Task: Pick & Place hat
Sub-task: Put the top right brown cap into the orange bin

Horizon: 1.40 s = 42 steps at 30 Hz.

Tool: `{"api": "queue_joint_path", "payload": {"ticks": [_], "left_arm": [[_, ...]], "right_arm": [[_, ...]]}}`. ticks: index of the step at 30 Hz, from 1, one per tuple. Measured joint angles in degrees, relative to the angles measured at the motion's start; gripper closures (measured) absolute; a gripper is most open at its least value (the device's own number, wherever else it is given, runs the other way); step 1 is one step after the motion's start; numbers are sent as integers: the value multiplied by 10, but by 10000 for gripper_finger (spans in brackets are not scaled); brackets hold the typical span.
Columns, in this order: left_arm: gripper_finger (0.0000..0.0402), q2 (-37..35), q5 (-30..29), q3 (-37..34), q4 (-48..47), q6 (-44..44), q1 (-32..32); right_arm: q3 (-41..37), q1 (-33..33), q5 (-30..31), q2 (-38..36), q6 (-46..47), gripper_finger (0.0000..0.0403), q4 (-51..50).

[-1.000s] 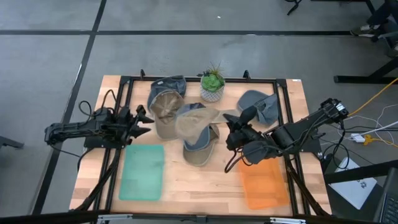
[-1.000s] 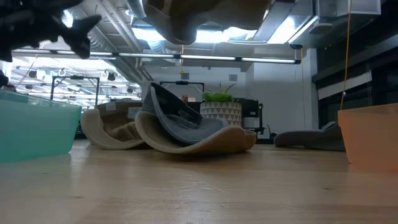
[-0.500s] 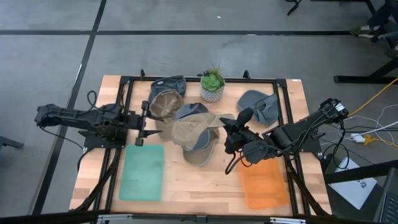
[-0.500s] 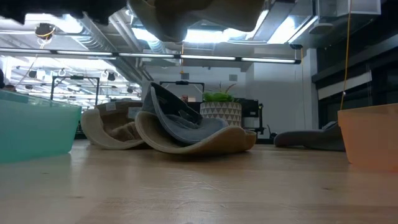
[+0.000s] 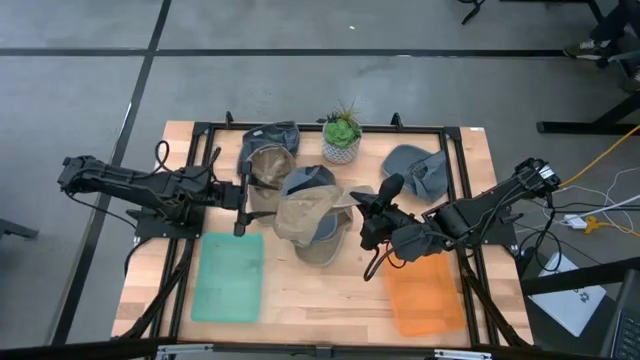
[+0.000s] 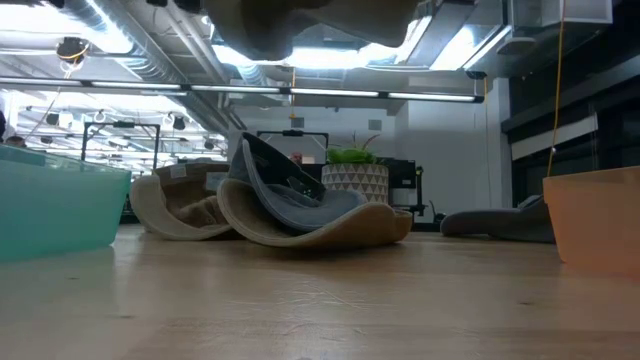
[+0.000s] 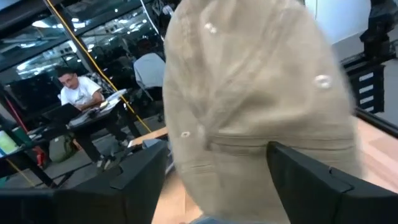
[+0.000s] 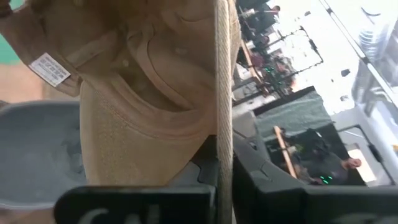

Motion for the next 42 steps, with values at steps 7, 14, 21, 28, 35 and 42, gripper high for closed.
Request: {"api": "queue_joint_path", "payload": {"ticks": [7, 14, 21, 28, 35, 42], "left_arm": [[92, 36, 17, 0, 47, 7, 0], [95, 66, 22, 0, 134, 9, 1], [121, 86, -16, 0, 203, 4, 2], [213, 89, -81, 0, 237, -12, 2], [341, 89, -80, 0, 242, -19, 2], [386, 86, -128, 0, 241, -4, 1]], "right_arm": [[0, 0, -4, 0, -2, 385, 13], [0, 0, -19, 0, -2, 385, 37], [0, 0, -18, 0, 1, 385, 42], [0, -1, -23, 0, 2, 384, 64], [0, -20, -29, 0, 36, 384, 62], [0, -35, -29, 0, 82, 384, 55]]}}
